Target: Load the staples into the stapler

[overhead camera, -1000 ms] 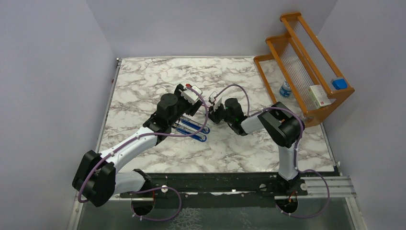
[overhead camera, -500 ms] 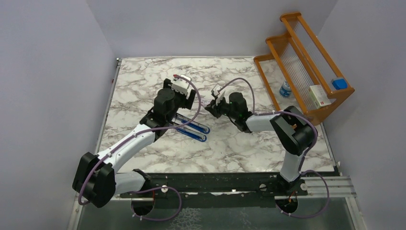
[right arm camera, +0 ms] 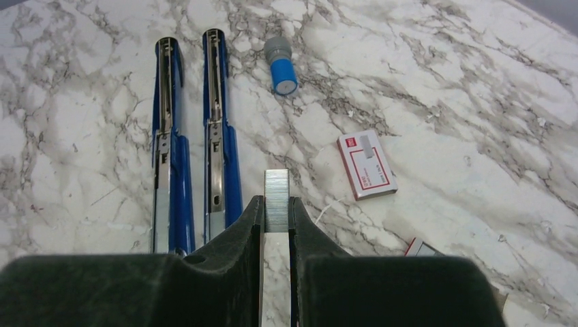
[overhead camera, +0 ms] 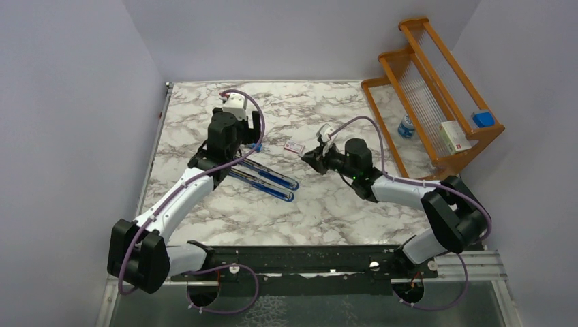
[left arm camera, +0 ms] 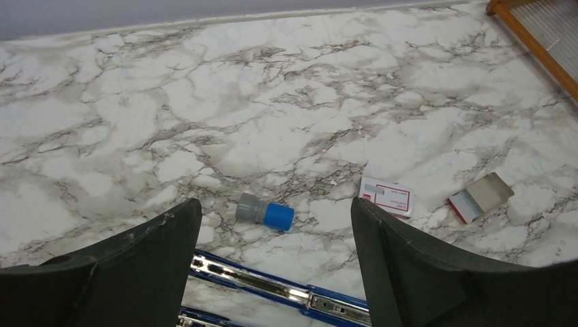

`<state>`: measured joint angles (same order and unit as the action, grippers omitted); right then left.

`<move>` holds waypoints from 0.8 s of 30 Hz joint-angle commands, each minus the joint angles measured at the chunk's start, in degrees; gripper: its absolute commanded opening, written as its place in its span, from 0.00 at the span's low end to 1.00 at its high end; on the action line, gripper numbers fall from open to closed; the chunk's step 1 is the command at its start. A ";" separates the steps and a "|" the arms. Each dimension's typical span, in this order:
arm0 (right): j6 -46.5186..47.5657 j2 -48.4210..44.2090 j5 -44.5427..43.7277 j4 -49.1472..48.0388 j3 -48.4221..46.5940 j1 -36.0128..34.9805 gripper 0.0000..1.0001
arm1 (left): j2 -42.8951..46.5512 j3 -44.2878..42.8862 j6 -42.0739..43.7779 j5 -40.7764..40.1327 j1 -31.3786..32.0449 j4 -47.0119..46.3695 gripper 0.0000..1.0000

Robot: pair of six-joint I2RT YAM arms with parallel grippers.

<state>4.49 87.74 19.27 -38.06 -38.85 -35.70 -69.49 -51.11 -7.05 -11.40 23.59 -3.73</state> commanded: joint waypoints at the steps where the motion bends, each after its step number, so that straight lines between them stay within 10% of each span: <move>1: -1.70 -2.88 3.45 -0.64 3.28 0.11 0.01 | -1.62 -0.21 -0.02 2.23 -1.47 0.92 0.84; 8: -2.67 -1.88 -1.53 20.44 -6.77 0.11 0.01 | -5.91 -0.93 6.28 0.76 -1.58 1.24 0.84; 24: -4.12 1.71 -13.99 20.79 -9.37 0.11 0.01 | -10.19 -0.23 7.58 -1.24 -1.54 -0.20 0.84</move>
<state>-0.62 90.91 9.17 -15.51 -49.47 -35.66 -79.31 -51.11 -0.10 -11.20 22.20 -2.85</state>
